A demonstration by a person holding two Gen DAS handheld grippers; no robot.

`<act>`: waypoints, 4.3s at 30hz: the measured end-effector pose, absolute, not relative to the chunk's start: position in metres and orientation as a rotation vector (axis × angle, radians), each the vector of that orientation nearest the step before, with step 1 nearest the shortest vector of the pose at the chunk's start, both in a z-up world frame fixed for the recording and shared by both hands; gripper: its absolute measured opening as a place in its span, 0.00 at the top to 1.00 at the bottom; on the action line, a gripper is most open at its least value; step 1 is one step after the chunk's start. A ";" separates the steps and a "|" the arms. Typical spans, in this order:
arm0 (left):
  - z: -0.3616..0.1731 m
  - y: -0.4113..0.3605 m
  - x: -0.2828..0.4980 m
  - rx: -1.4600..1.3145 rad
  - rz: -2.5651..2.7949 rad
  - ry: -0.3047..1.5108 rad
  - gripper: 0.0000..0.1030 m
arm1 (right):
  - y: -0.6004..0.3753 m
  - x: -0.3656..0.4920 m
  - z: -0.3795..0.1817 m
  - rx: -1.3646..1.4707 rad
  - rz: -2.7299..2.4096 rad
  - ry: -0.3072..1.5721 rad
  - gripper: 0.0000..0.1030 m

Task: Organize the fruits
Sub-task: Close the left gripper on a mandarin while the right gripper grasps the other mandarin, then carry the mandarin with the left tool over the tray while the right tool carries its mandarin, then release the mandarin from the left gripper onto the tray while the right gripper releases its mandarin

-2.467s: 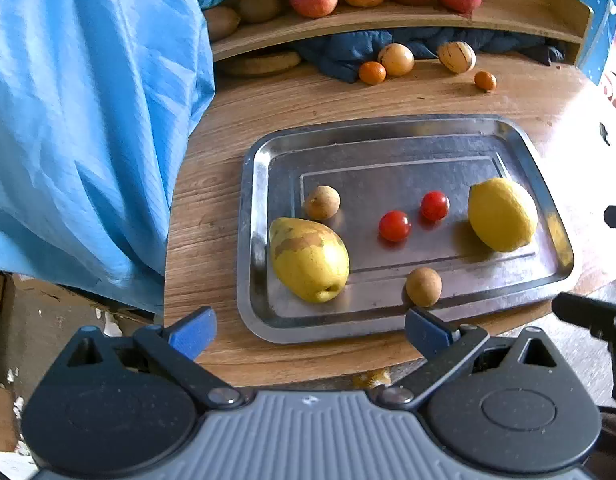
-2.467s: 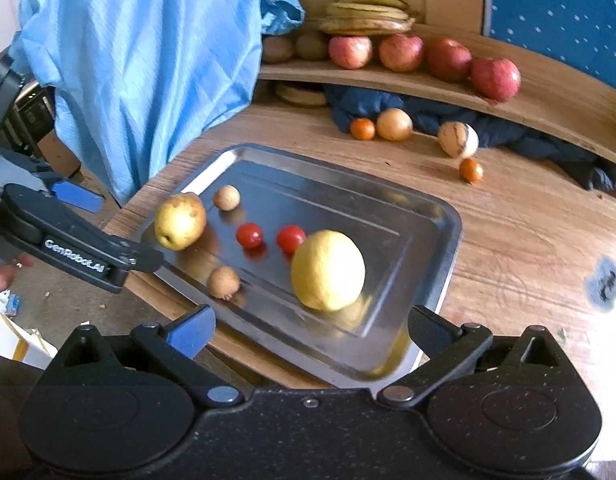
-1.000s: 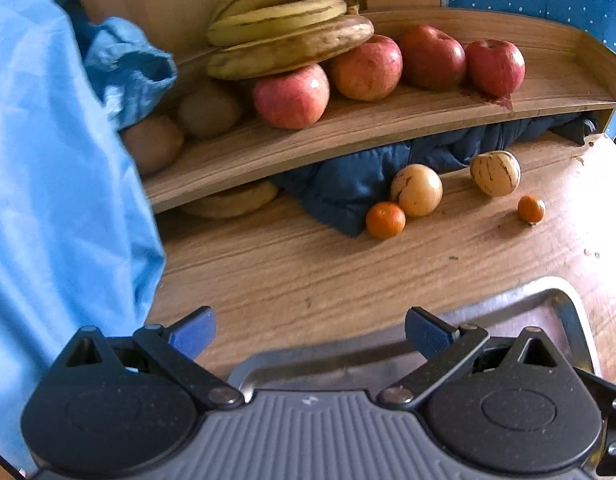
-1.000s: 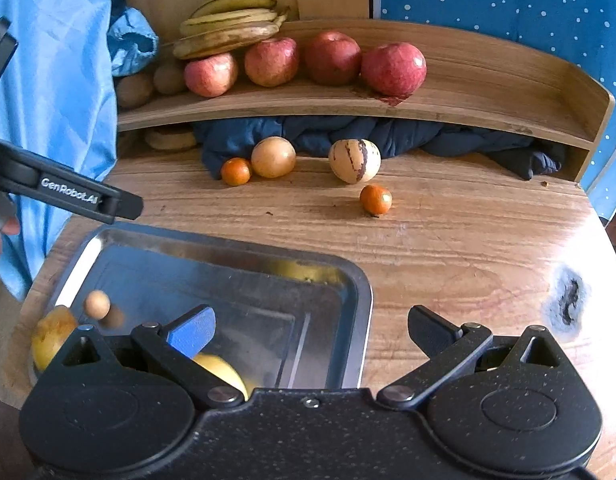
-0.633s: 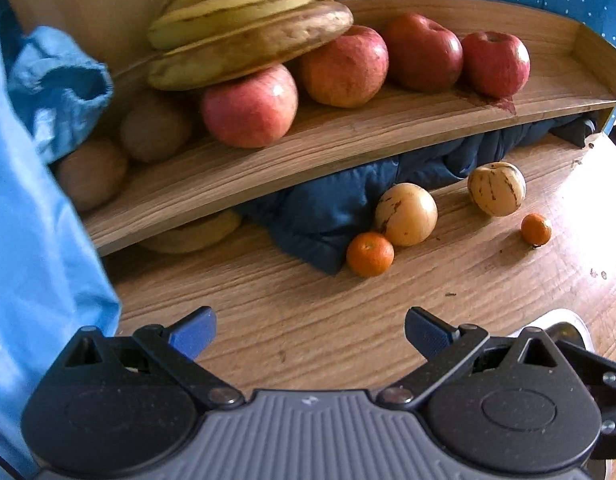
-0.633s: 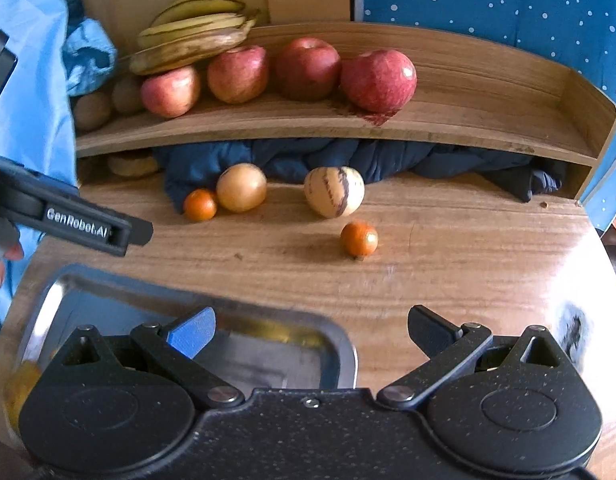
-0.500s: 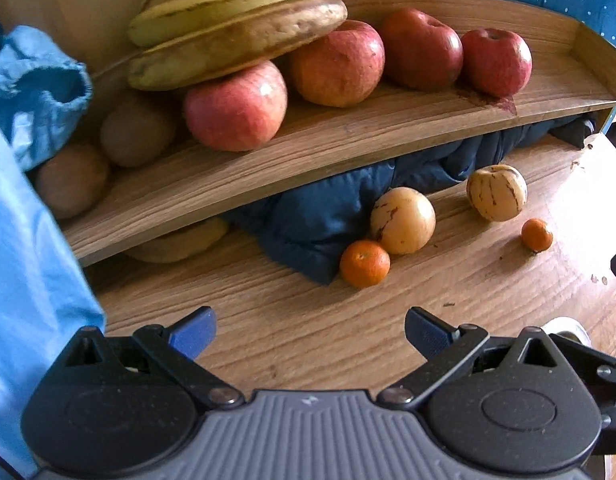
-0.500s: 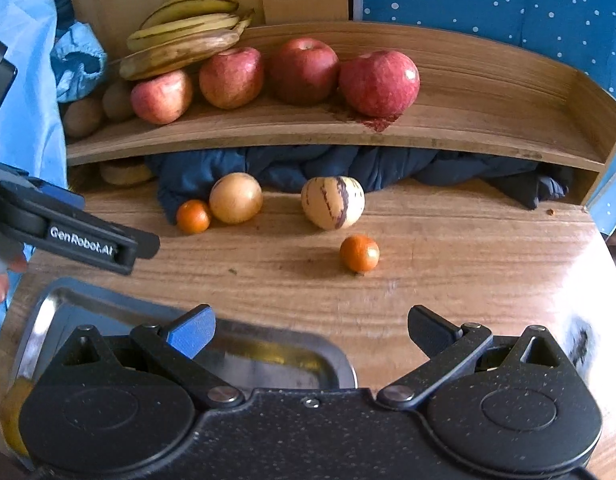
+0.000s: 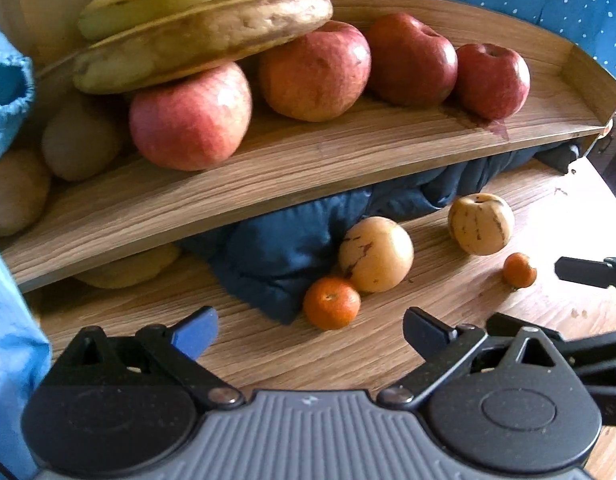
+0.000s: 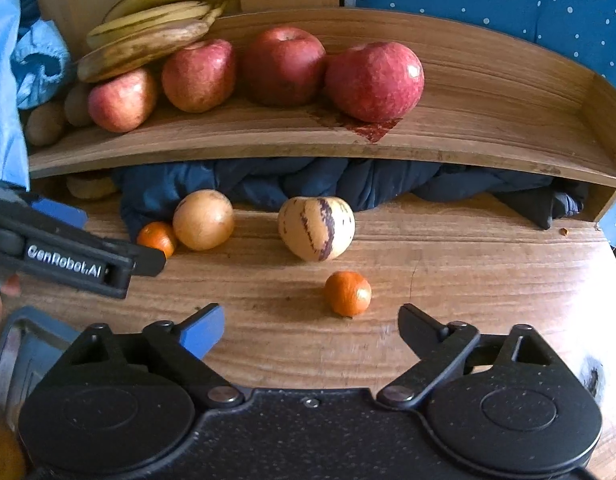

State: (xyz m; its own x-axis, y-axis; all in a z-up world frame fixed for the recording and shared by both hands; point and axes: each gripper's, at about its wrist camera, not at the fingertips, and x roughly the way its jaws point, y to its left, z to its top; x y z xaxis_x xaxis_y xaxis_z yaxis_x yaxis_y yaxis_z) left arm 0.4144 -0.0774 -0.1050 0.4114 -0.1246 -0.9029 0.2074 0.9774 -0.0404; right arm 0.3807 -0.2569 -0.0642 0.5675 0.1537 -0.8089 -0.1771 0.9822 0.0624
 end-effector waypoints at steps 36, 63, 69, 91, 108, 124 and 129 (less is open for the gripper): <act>-0.114 -0.079 0.424 0.032 -0.239 1.122 0.58 | -0.251 0.412 -0.082 -0.011 0.137 0.985 0.67; -0.100 -0.096 0.374 0.049 -0.304 1.143 0.66 | -0.231 0.361 -0.070 0.018 0.279 0.987 0.69; -0.094 -0.098 0.352 0.045 -0.290 1.136 0.66 | -0.232 0.345 -0.067 0.017 0.301 0.981 0.69; -0.086 -0.078 0.285 -0.003 -0.162 1.133 0.66 | -0.217 0.283 -0.060 -0.029 0.448 0.983 0.69; -0.085 -0.050 0.256 -0.060 -0.069 1.148 0.66 | -0.196 0.263 -0.063 -0.087 0.516 0.990 0.69; -0.083 -0.051 0.247 -0.071 -0.047 1.143 0.64 | -0.195 0.257 -0.060 -0.094 0.500 0.975 0.66; -0.076 -0.052 0.242 -0.072 -0.039 1.120 0.51 | -0.200 0.252 -0.055 -0.088 0.492 0.958 0.64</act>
